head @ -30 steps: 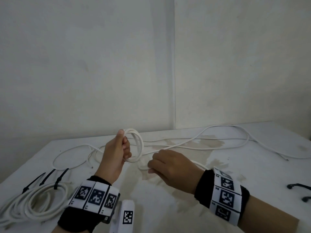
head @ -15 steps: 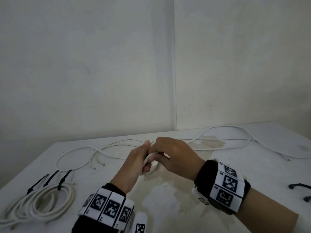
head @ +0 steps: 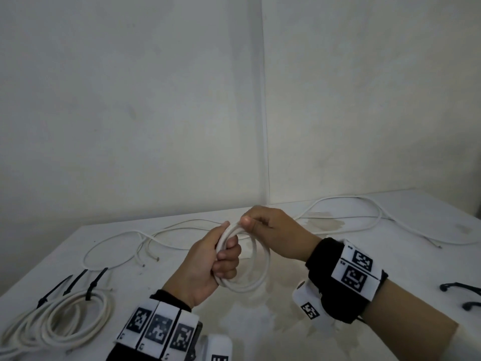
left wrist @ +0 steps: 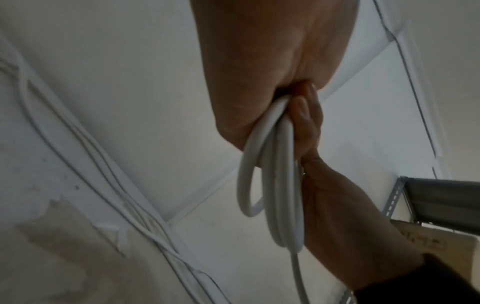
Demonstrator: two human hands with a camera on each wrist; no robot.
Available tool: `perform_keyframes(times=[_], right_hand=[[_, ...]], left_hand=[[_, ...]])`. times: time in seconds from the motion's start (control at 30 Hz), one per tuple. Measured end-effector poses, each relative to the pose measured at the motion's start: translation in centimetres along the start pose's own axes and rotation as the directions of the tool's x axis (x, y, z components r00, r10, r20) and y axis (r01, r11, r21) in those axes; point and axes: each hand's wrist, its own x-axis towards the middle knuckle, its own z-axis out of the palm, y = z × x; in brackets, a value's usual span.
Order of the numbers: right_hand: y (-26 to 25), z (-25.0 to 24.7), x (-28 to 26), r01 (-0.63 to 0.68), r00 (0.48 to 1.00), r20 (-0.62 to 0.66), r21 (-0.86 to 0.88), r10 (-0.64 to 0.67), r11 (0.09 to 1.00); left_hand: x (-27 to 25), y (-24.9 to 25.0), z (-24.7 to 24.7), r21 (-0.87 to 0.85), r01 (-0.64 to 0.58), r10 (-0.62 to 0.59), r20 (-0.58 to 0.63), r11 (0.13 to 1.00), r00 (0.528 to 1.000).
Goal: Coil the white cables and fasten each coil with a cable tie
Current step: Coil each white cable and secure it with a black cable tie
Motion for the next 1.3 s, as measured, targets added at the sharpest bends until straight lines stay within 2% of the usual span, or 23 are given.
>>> perform_keyframes(times=[0.1,0.23,0.33,0.43,0.6,0.8,0.87,0.97,1.03,1.13,1.3], right_hand=[[-0.3,0.6,-0.5,-0.059,0.998,0.018,0.192,0.056,0.98],[-0.5,0.8,-1.3,-0.168,0.985,0.103,0.415,0.137,0.894],[-0.6,0.2,-1.4,-0.22,0.974,0.132,0.382,0.182,0.898],[-0.9,-0.3,-1.4,-0.236,0.968,0.152,0.302,0.197,0.924],[-1.5,-1.0,-1.2,-0.225,0.965,0.186,0.219,0.185,0.95],[-0.6,-0.9,-2.0,-0.242,0.963,0.181,0.26,0.199,0.935],[-0.1,-0.6,-2.4,-0.227,0.97,0.131,0.199,0.204,0.953],[0.5,-0.8,-2.3,-0.161,0.985,-0.046,0.1,0.166,0.982],[0.5,-1.1,-2.0,-0.135,0.984,-0.11,0.059,0.14,0.989],[0.1,-0.7,-1.7,-0.112,0.989,-0.091,0.086,0.12,0.99],[-0.9,0.2,-2.4,-0.177,0.984,0.023,0.304,0.178,0.936]], left_hand=[[-0.2,0.0,0.3,-0.054,-0.014,0.014,-0.001,0.998,1.0],[-0.5,-0.3,0.3,0.041,-0.046,0.048,-0.048,0.998,0.998],[-0.6,-0.8,0.1,0.165,-0.056,0.066,-0.054,0.985,0.996],[-0.6,-0.8,0.0,0.211,-0.06,0.071,-0.046,0.976,0.996],[-0.6,-0.5,-0.1,0.23,-0.071,0.078,-0.021,0.971,0.997],[-0.5,-1.0,-0.4,0.158,-0.066,0.076,-0.057,0.985,0.996],[-0.6,-1.1,-0.6,0.127,-0.08,0.089,-0.065,0.989,0.994],[-0.7,-1.0,-0.7,0.123,-0.09,0.098,-0.063,0.988,0.993],[-0.8,-0.9,-0.6,0.153,-0.088,0.098,-0.057,0.984,0.994],[-0.9,-0.9,-0.3,0.116,-0.095,0.1,-0.042,0.989,0.994],[-0.8,-0.7,-0.3,0.038,-0.115,0.116,-0.036,0.993,0.993]])
